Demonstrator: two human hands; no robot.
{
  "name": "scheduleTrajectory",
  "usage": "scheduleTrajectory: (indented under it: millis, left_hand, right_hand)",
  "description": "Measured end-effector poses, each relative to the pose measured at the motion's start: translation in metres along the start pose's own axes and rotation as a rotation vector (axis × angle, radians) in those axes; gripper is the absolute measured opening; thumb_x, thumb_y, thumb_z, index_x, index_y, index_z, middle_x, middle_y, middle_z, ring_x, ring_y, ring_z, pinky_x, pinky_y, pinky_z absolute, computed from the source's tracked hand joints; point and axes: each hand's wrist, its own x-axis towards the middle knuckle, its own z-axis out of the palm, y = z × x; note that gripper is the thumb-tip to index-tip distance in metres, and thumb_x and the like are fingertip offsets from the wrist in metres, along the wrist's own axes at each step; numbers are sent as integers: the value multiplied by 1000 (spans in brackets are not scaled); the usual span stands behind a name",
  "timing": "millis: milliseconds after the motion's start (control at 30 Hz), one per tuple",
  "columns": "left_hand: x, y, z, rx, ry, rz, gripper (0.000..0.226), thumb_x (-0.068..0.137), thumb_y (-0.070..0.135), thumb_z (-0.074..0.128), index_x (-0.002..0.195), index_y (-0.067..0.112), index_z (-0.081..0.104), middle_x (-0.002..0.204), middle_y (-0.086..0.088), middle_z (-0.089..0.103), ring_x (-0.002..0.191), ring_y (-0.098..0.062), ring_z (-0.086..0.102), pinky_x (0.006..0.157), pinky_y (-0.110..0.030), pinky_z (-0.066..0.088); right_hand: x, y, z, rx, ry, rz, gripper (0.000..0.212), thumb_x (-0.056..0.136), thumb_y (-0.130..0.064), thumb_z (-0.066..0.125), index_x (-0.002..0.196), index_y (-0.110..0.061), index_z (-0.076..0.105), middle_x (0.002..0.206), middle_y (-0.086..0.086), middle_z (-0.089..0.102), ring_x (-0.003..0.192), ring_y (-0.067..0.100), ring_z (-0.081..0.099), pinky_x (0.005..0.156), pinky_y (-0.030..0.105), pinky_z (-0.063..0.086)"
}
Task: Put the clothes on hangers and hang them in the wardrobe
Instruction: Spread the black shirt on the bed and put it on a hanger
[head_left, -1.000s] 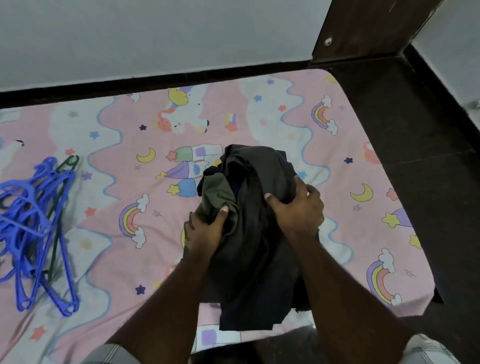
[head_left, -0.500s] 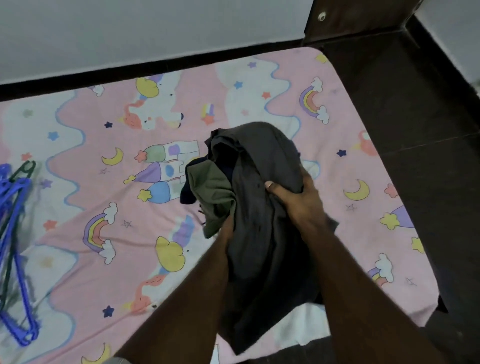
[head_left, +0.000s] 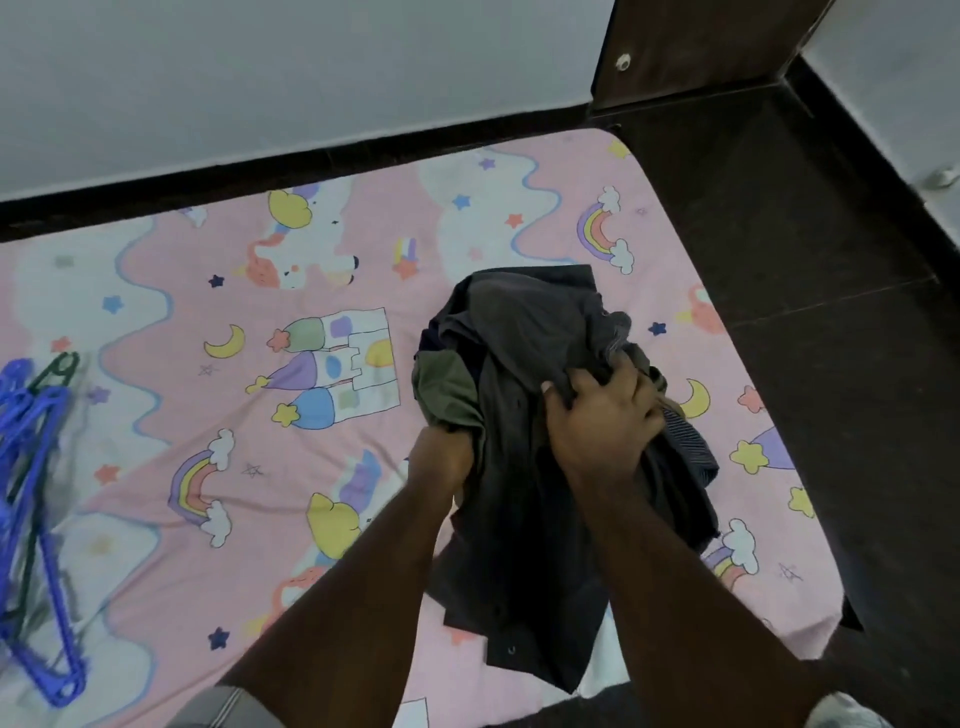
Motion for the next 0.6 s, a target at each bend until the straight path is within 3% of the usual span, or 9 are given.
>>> scheduleTrajectory:
  millis: [67, 133, 200, 267, 333, 400, 467, 533, 600]
  left_hand:
    - [-12, 21, -21, 6, 119, 90, 27, 95, 26, 51, 103, 6, 68, 103, -16, 69, 99, -40, 64, 88, -43, 54]
    - [-29, 40, -44, -111, 154, 134, 28, 91, 33, 51, 91, 9, 65, 95, -15, 69, 97, -40, 65, 86, -46, 52]
    - [-46, 54, -70, -336, 50, 74, 35, 90, 46, 52, 89, 14, 67, 95, -12, 72, 96, -36, 69, 80, -42, 53]
    - [-68, 61, -97, -513, -155, -4, 41, 95, 56, 52, 98, 20, 70, 101, -8, 73, 91, -24, 69, 77, -33, 54]
    - [-85, 58, -128, -602, -248, 13, 37, 104, 50, 42, 96, 21, 63, 96, -7, 66, 82, -17, 62, 72, -29, 50]
    - [-92, 47, -160, -636, -235, 32, 31, 109, 33, 35, 89, 21, 55, 83, 0, 58, 75, -14, 53, 64, -27, 45]
    - [-98, 32, -194, -699, -245, 30, 31, 109, 24, 36, 93, 11, 59, 79, -4, 62, 75, -18, 54, 67, -25, 47]
    - [-95, 11, -225, -796, -264, 55, 39, 108, 30, 39, 114, 0, 64, 95, -12, 68, 84, -23, 65, 80, -29, 51]
    - [-96, -12, -259, -860, -284, 54, 60, 105, 52, 37, 128, 4, 65, 114, -17, 72, 100, -28, 70, 91, -37, 51]
  right_hand:
    - [-3, -14, -11, 68, 136, -38, 23, 83, -42, 71, 93, -22, 77, 134, 7, 55, 121, 39, 46, 93, 54, 35]
    - [-14, -35, -26, 179, 247, -97, 19, 84, -37, 70, 88, -20, 76, 121, 4, 62, 107, 37, 54, 85, 51, 39]
    - [-39, -68, -42, 283, 299, -199, 18, 86, -36, 66, 87, -19, 74, 105, 3, 66, 94, 34, 58, 79, 45, 40]
    - [-75, -105, -56, 384, 263, -337, 16, 88, -33, 65, 86, -19, 72, 98, 1, 66, 88, 30, 57, 76, 41, 40]
    - [-111, -136, -63, 497, 141, -460, 13, 89, -30, 64, 85, -18, 67, 97, 0, 65, 88, 28, 56, 74, 41, 41]
    - [-136, -157, -63, 617, -20, -501, 14, 90, -31, 63, 84, -18, 61, 94, -1, 63, 88, 27, 57, 74, 42, 44]
    - [-154, -175, -62, 725, -204, -488, 26, 91, -38, 60, 75, -21, 52, 83, -4, 58, 84, 24, 56, 74, 41, 46]
    - [-170, -195, -65, 808, -389, -461, 41, 93, -46, 58, 65, -22, 39, 67, -8, 46, 70, 12, 51, 67, 33, 43]
    - [-194, -223, -69, 935, -560, -370, 52, 96, -47, 58, 60, -20, 32, 55, -6, 35, 56, 8, 39, 59, 29, 35]
